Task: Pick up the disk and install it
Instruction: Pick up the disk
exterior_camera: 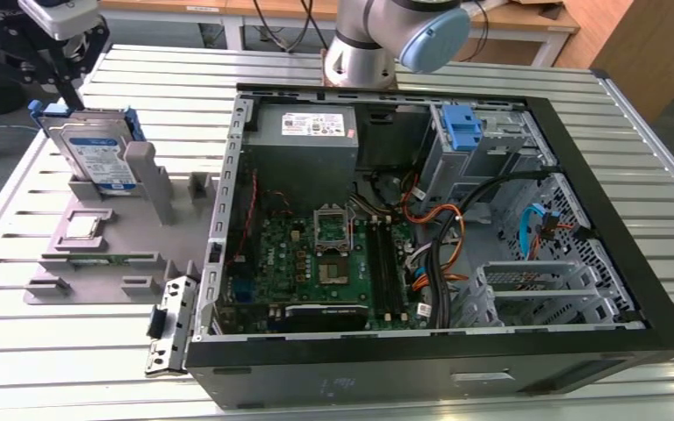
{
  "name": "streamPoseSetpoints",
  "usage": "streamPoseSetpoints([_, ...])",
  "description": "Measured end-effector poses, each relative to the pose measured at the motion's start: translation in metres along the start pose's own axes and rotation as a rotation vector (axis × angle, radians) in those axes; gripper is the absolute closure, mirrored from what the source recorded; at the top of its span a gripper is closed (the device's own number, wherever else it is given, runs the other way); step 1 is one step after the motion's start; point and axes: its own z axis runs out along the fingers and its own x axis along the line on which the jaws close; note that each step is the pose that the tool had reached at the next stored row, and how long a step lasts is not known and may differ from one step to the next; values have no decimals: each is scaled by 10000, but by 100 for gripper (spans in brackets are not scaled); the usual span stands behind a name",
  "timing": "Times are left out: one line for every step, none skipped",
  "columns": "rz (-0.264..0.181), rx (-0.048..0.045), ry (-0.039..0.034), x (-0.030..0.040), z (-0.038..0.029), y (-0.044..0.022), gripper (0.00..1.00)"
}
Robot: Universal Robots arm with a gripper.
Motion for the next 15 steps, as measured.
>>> streamPoseSetpoints([-179,-1,10,0,1,0,90])
streamPoseSetpoints([-371,0,21,0,1,0,90])
streamPoseSetpoints([-549,0,31,0,2,0,90])
streamPoseSetpoints([-730,-1,41,0,3,0,90])
streamPoseSetpoints([-908,0,51,0,3,0,90])
streamPoseSetpoints([-1089,-1,62,0,4,0,90])
streamPoseSetpoints([-1268,-1,72,0,4,0,90])
streamPoseSetpoints([-1447,-1,82,0,5,0,90])
streamPoseSetpoints([-1644,-1,94,0,5,0,90])
streamPoseSetpoints([-1823,-1,103,0,6,-1,90])
streamPoseSetpoints([-2003,-1,114,0,7,-1,90])
streamPoseSetpoints([-2183,-1,125,0,7,-1,90])
streamPoseSetpoints([-2363,-1,134,0,8,-1,90])
streamPoseSetpoints([-2542,-1,144,0,8,-1,90])
streamPoseSetpoints([-2720,-1,154,0,9,-1,90])
